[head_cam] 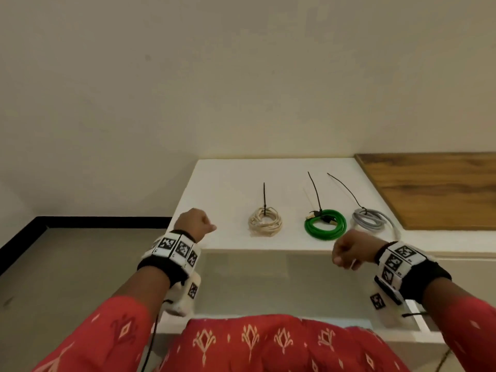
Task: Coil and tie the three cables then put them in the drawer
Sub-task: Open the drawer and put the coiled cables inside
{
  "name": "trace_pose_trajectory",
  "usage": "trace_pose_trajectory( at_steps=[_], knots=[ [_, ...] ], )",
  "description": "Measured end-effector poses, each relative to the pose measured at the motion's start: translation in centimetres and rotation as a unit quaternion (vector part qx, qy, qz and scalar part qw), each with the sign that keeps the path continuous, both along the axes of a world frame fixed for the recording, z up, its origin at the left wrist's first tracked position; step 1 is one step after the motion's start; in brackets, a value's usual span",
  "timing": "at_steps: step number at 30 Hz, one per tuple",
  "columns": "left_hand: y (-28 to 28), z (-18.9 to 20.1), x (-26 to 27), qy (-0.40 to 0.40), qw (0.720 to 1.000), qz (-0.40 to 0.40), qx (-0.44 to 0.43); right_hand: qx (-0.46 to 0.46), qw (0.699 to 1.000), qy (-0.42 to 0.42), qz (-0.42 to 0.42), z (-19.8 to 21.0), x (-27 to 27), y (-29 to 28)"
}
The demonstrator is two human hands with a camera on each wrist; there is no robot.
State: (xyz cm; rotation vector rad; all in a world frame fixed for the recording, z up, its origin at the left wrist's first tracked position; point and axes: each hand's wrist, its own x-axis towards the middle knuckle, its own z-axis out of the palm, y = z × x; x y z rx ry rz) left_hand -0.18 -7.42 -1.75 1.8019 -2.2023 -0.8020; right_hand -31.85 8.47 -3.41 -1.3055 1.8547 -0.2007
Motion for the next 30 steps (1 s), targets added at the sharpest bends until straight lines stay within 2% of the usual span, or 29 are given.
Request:
trace_pose_trajectory(
  at_steps=[3, 6, 10, 15, 24, 30],
  knots=[
    [-1.6, 0.7, -3.9, 0.071, 0.997, -0.028, 0.013, -0.11, 0.991, 0.031, -0.077, 2.0, -1.1, -3.0],
    [-3.0, -0.3, -6.7, 0.084, 0.995, -0.044, 0.043, -0.177, 0.969, 0.127, -0.113, 2.6, -1.9, -5.8],
    [-4.2, -1.9, -8.9, 0.068, 0.993, -0.055, 0.078, -0.123, 0.961, 0.238, -0.065, 1.1, -2.4, -8.4],
    [-5.1, -3.0, -10.0, 0.068, 0.99, -0.033, 0.12, -0.045, 0.958, 0.282, -0.033, -0.6, -2.5, -9.8],
    [-3.8, -3.8, -10.6, 0.11, 0.97, -0.058, 0.209, -0.054, 0.952, 0.3, 0.0, -0.2, -1.2, -8.6],
    [-1.6, -3.8, -10.3, 0.168, 0.952, -0.034, 0.255, -0.062, 0.955, 0.281, 0.078, 0.1, 2.0, -6.3]
  ],
)
